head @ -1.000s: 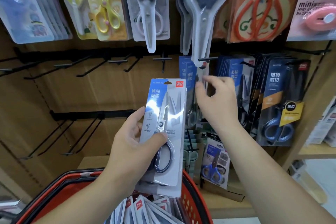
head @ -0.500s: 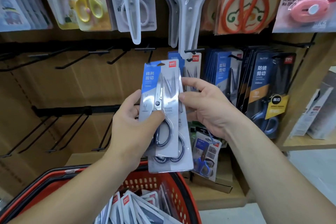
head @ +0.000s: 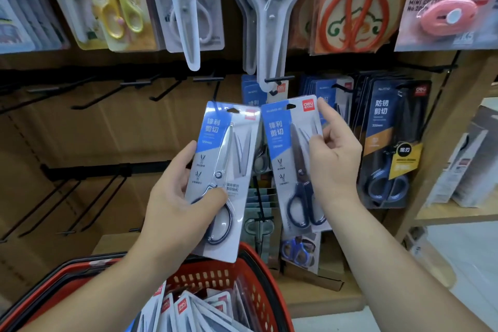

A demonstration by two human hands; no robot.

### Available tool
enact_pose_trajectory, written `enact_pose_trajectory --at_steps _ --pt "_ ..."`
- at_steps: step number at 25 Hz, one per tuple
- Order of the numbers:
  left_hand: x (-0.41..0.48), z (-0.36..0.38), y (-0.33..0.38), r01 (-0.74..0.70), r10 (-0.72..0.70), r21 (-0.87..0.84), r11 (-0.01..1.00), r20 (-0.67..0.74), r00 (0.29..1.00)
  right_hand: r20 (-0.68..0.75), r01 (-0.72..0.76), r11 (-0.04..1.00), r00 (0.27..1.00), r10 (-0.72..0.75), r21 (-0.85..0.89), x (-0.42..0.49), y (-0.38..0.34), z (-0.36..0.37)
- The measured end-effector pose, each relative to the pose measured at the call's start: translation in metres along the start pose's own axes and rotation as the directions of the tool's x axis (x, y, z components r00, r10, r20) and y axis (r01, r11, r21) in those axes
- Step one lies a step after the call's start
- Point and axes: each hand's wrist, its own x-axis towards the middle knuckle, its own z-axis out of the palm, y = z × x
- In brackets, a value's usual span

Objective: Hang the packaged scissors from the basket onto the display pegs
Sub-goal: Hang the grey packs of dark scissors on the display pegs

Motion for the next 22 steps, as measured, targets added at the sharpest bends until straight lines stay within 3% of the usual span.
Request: enact_pose_trajectory --at_steps 12,16,22 --pt "-0.005 -0.012 -0.002 0.0 0.0 0.01 1.0 -0.002 1.0 0.129 0.305 0.933 0.95 -0.284 -0.19 -0.005 0.002 0.027" --pt "-0.005 -0.007 0.001 -0.005 0.005 0.026 1.0 0.005 1.0 0.117 0.224 0.952 0.972 -0.203 -0.21 0.001 0.002 0.029" --pt "-0.003 -0.006 -0.002 -0.044 0.041 0.055 0.998 0.058 0.998 0.26 0.017 0.966 0.964 0.052 -0.259 0.025 0.004 0.029"
